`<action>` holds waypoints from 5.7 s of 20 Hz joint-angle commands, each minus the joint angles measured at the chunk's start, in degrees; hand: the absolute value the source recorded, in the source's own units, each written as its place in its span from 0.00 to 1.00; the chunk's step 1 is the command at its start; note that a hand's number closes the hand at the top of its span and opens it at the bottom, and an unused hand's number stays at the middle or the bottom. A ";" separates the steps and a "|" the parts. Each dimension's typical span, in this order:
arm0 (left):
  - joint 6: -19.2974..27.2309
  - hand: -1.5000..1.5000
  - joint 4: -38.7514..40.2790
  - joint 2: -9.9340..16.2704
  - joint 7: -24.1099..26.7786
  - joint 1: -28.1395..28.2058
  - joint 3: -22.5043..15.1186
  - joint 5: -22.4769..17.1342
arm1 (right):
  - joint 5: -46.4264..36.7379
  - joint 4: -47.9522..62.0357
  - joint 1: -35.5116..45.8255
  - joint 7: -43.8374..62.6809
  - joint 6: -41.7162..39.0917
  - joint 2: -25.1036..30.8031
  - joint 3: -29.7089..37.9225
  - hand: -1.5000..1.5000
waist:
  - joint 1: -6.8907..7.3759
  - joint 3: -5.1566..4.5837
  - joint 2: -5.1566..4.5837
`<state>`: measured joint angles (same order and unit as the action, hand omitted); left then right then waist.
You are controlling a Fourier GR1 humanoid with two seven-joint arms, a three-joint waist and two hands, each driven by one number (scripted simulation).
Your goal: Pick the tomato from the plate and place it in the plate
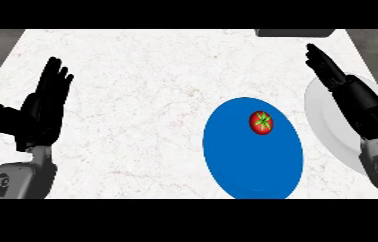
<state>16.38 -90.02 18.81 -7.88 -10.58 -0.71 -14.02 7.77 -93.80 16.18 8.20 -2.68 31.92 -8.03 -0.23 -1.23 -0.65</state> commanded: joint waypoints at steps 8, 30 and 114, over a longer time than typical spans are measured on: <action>-8.60 0.50 5.09 1.45 5.36 4.86 -5.91 3.15 | -21.49 6.97 8.39 6.06 18.40 -5.24 -6.97 1.00 | 1.26 0.66 0.57; -15.30 0.50 13.84 1.83 15.06 7.08 -1.17 3.75 | -49.88 -7.63 -9.69 27.95 22.78 -16.02 -15.95 0.00 | -0.40 1.09 0.87; -20.50 0.50 11.79 -6.46 14.65 8.93 4.48 12.97 | -23.54 65.03 -15.69 -73.86 -10.15 35.39 48.25 1.00 | 0.77 1.42 0.51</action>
<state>-3.34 -78.77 12.25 6.76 -1.84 3.85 -0.98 -16.09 -33.87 -1.63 -56.61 -9.09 65.01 40.11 -0.05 0.24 -0.08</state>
